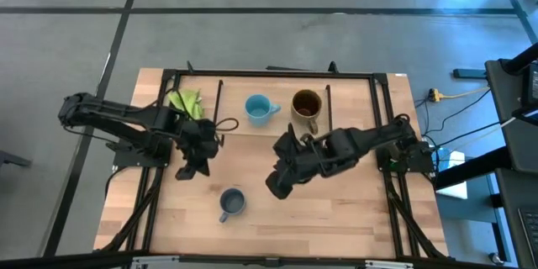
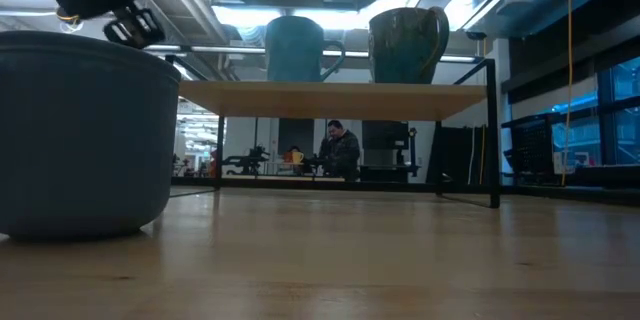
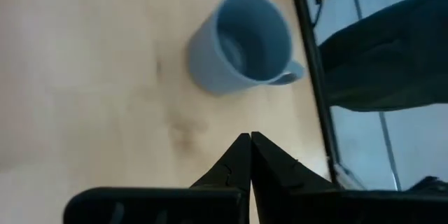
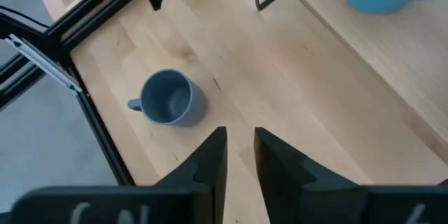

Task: Stack small to large cups/mugs on shelf
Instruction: Remove the blue mug from the shelf

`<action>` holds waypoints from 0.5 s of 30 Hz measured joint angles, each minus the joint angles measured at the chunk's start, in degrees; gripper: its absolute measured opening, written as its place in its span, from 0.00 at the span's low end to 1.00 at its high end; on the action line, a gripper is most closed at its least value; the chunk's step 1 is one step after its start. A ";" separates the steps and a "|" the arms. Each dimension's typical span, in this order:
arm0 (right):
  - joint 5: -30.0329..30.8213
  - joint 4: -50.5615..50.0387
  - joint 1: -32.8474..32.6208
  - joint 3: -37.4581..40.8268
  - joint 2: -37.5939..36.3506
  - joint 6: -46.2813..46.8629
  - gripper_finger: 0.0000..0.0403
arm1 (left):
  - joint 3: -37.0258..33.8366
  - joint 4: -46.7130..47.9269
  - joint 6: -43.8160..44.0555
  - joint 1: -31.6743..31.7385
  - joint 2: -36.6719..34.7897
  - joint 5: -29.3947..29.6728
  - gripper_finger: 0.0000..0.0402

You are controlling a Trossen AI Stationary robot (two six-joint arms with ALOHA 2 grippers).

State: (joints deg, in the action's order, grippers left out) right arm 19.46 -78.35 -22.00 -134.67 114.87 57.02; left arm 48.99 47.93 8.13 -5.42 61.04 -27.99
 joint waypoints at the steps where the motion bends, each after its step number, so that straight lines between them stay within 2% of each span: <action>1: 0.45 0.00 -0.60 0.00 0.00 0.61 0.20 | 0.00 -0.60 1.66 -0.97 0.02 -0.30 0.01; 8: 4.34 -1.30 -5.69 0.00 0.00 5.10 0.19 | 0.00 -11.09 8.94 -4.90 1.05 0.11 0.01; 10: 6.08 -2.26 -7.84 0.04 0.00 7.34 0.19 | 0.00 -12.21 10.42 -8.25 1.87 3.59 0.01; 15: 12.43 -3.23 -13.21 0.04 0.00 13.25 0.21 | 0.00 -12.06 15.37 -16.60 5.47 16.41 0.06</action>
State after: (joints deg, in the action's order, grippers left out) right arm 31.89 -81.58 -35.21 -134.63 114.87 70.27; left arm 48.99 35.87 23.50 -22.02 66.50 -11.57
